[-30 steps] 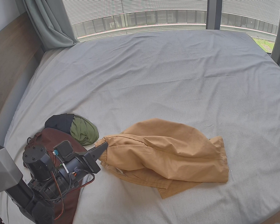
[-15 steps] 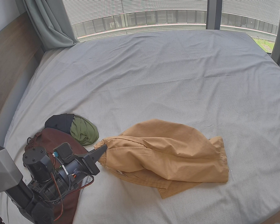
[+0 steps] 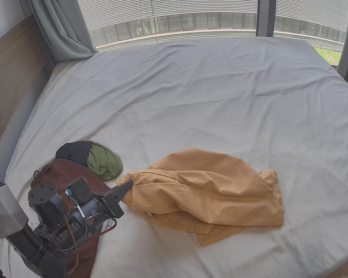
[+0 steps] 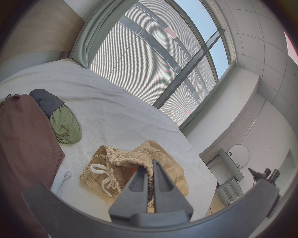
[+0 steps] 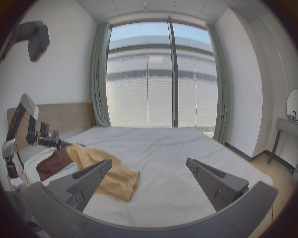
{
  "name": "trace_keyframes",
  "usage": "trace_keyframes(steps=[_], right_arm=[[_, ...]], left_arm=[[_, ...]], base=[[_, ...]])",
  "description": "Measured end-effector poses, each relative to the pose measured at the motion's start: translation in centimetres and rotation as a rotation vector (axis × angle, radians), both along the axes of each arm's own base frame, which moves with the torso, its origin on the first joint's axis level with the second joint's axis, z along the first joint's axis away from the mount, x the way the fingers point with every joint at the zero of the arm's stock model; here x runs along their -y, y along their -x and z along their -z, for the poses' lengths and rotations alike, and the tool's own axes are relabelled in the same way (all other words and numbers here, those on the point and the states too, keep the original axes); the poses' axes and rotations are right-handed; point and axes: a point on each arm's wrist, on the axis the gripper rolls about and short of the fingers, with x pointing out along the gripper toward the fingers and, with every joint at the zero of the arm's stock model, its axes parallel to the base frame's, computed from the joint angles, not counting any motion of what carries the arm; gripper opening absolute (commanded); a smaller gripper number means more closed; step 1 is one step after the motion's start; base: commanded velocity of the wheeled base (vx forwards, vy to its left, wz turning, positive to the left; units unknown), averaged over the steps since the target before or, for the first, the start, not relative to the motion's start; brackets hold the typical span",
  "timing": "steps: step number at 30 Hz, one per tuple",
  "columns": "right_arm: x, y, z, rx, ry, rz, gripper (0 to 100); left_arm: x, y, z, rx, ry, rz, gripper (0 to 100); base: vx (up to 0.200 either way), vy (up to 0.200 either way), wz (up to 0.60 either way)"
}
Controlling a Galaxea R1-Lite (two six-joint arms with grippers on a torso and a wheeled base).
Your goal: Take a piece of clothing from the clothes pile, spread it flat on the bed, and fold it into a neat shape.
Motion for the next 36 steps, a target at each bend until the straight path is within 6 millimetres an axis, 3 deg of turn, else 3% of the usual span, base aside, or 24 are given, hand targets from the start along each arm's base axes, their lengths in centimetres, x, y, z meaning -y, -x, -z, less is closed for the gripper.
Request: trace_keyframes(steps=[7, 17, 26, 36], right_arm=[[-0.1, -0.9, -3.2, -0.012, -0.001, -0.022, 100], [-0.2, -5.0, -5.8, -0.208, -0.008, -0.111, 100], [-0.8, -8.4, -6.7, -0.352, -0.008, -0.204, 100], [-1.7, -11.4, -6.3, -0.495, 0.002, -0.308, 100]], left_arm=[[0.0, 0.1, -0.1, 0.001, 0.000, 0.001, 0], [-0.2, 0.0, -0.2, 0.007, 0.003, -0.006, 0], [-0.2, -0.1, -0.2, 0.008, 0.004, -0.009, 0], [-0.2, -0.1, -0.3, 0.009, 0.006, -0.008, 0]], base=[[0.000, 0.000, 0.00], [0.000, 0.000, 0.00], [0.000, 0.000, 0.00], [0.000, 0.000, 0.00]])
